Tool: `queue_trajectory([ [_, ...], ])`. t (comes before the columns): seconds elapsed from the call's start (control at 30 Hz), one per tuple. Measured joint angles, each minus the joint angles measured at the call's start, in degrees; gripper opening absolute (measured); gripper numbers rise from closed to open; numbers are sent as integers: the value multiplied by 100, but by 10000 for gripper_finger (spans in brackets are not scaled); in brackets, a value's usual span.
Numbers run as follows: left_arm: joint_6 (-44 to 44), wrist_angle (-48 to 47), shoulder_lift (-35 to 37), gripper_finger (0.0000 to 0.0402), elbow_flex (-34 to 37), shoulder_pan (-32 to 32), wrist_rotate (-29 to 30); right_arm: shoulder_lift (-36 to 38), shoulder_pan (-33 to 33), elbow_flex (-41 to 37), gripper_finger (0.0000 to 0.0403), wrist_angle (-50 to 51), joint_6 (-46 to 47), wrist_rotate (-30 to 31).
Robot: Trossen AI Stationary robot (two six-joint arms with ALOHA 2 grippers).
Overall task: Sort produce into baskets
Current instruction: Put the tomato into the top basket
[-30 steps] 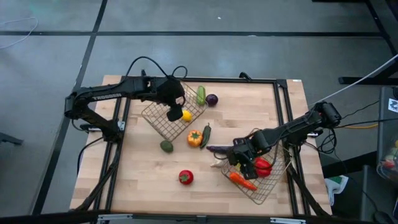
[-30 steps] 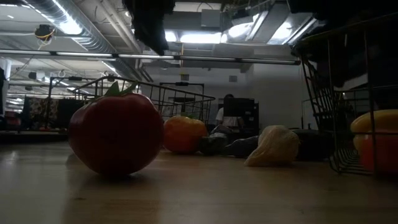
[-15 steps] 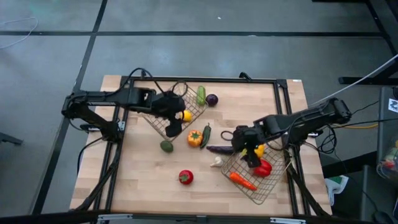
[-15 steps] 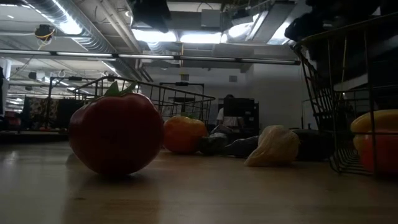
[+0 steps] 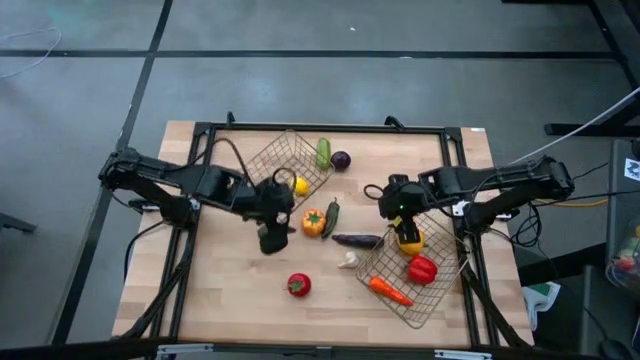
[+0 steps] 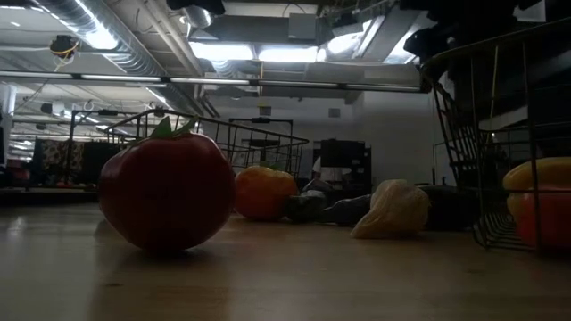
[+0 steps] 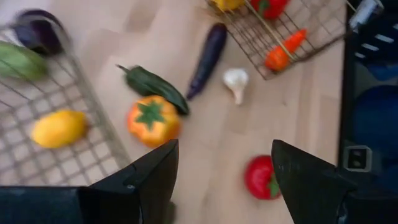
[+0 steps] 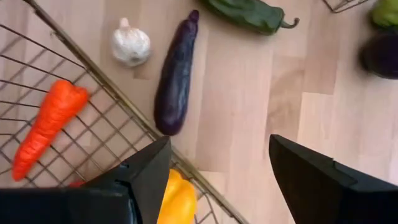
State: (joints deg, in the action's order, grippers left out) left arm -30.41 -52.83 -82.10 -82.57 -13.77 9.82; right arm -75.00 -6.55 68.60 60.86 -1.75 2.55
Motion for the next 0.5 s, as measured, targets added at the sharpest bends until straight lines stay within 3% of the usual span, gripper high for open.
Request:
queue_trajectory([
  [0.5, -437, 436, -649, 250, 247, -811, 0, -2, 210, 0, 269, 67, -176, -7],
])
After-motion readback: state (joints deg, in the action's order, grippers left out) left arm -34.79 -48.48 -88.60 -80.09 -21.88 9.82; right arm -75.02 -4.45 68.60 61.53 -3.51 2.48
